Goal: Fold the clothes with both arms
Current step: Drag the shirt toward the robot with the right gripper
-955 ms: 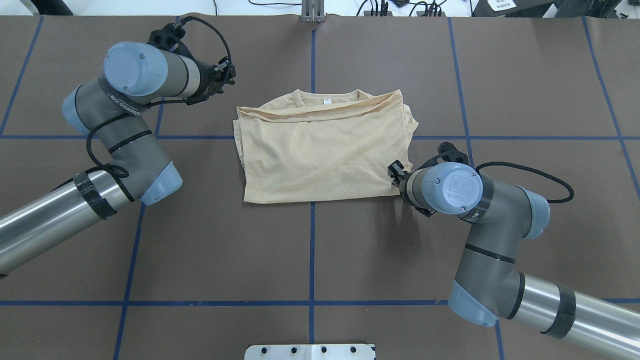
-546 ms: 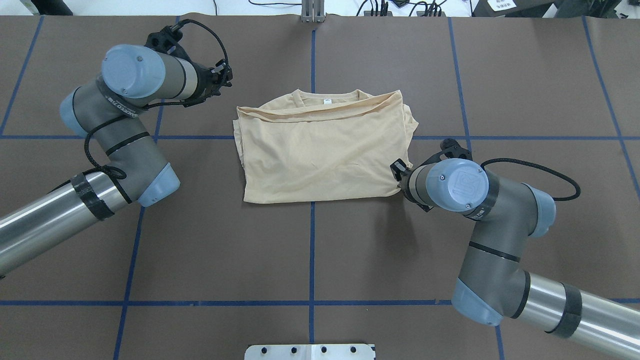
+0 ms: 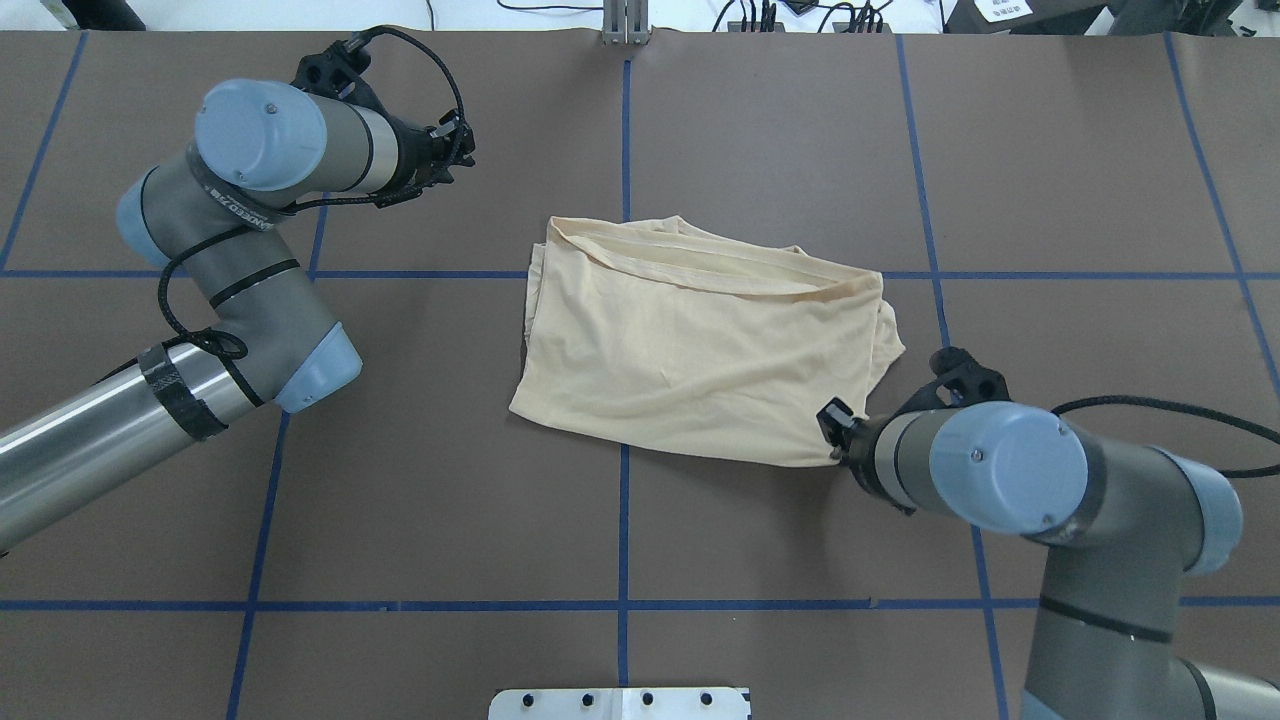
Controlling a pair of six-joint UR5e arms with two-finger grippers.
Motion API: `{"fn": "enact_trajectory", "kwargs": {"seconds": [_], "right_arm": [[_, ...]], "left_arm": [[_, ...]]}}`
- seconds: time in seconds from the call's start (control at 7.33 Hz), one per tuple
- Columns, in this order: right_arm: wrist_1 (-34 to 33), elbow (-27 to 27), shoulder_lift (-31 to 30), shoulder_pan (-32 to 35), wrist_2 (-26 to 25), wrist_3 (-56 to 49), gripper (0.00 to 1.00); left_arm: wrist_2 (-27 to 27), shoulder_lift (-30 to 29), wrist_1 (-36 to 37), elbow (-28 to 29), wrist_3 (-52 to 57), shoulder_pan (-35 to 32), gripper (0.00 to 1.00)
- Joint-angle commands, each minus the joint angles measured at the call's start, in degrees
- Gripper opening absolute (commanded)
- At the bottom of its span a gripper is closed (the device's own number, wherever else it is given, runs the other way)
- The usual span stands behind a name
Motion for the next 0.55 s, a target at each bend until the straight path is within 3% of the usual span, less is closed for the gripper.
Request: {"fn": "enact_trajectory", "kwargs": {"seconds": [0.0, 0.14, 0.27, 0.41], "right_arm": [[-11.90, 8.26, 0.01, -12.81, 0.20, 1.08, 0.00], [-11.93, 9.32, 0.10, -16.86, 0.20, 4.48, 0.00], [-11.93, 9.51, 0.10, -20.04, -0.32, 5.21, 0.43], [-11.93, 9.42, 0.01, -21.20, -2.50, 6.00, 0.99]], "left_arm": [[-6.62, 0.06, 0.18, -3.49, -0.25, -1.60, 0.39], [-9.36, 0.41, 0.61, -5.34, -0.86, -1.79, 0.41], [-9.56, 1.55, 0.79, -7.88, -1.82, -1.70, 0.44], [-11.57, 4.08, 0.97, -11.30, -6.70, -0.92, 0.46]]}}
